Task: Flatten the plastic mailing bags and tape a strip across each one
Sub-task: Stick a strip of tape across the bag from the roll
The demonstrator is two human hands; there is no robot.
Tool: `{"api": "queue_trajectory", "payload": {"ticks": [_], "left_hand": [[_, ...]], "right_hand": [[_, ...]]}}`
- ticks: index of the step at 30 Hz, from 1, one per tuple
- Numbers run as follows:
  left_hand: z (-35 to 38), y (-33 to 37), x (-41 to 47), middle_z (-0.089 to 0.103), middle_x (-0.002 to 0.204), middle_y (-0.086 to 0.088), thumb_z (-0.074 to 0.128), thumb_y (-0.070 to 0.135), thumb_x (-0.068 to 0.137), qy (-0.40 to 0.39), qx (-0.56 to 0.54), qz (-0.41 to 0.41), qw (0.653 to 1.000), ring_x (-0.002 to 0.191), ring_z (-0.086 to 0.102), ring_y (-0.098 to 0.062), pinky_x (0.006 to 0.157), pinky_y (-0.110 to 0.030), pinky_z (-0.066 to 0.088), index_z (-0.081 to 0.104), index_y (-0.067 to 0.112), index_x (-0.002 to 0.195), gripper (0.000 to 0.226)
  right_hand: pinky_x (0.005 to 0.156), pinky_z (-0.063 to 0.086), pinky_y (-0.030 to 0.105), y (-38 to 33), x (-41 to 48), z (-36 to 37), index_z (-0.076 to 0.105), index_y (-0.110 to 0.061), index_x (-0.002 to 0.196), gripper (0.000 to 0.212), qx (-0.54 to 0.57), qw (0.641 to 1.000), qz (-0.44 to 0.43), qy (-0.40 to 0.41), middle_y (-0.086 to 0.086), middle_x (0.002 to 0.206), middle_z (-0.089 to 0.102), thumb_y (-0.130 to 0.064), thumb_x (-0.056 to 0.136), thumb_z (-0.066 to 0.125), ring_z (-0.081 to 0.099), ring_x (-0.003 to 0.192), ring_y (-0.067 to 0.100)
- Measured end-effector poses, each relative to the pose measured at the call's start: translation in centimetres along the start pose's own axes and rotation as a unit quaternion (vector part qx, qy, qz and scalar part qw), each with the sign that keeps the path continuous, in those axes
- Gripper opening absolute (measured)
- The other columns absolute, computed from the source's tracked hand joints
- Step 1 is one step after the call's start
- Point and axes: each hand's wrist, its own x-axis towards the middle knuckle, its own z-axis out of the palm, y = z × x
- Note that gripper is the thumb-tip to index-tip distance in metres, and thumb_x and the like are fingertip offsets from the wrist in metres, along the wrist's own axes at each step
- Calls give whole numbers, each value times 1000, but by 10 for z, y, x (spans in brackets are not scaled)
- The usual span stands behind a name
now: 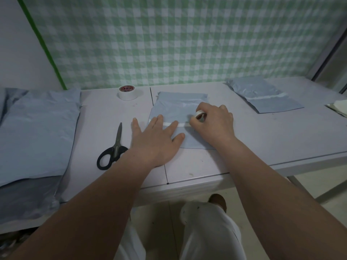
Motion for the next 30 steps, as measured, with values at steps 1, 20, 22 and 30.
{"api": "queue_trajectory", "payload": {"ticks": [1,20,22,30], "left_hand": [[0,-2,0,-6,160,1,4,60,94,8,1,-3,1000,147,-7,-15,109,-61,-14,3,36,150,62],[-2,-10,-4,5,160,-9,6,65,90,26,60,-118,991,147,-8,-20,112,-58,-12,7,4,151,86],[-2,-9,-5,1,160,-9,5,65,90,26,72,-120,990,146,-12,-21,110,-58,-14,4,4,151,86],[-1,7,-6,3,160,0,7,55,95,46,42,-31,998,147,-2,-20,112,-58,-12,8,16,151,69]], "right_hand": [[78,30,35,0,0,0,50,-27,83,9,0,1000,2,-1,-5,74,57,-35,83,54,39,86,21],[75,27,33,0,-1,-1,56,-22,86,14,27,999,27,-2,-3,75,60,-36,85,55,39,87,21],[76,27,33,1,-1,-1,56,-21,87,15,29,999,27,-2,-3,76,60,-36,85,54,39,86,21],[75,28,34,0,-2,-2,51,-24,81,14,29,999,27,1,-2,78,61,-37,86,53,38,85,21]]}}
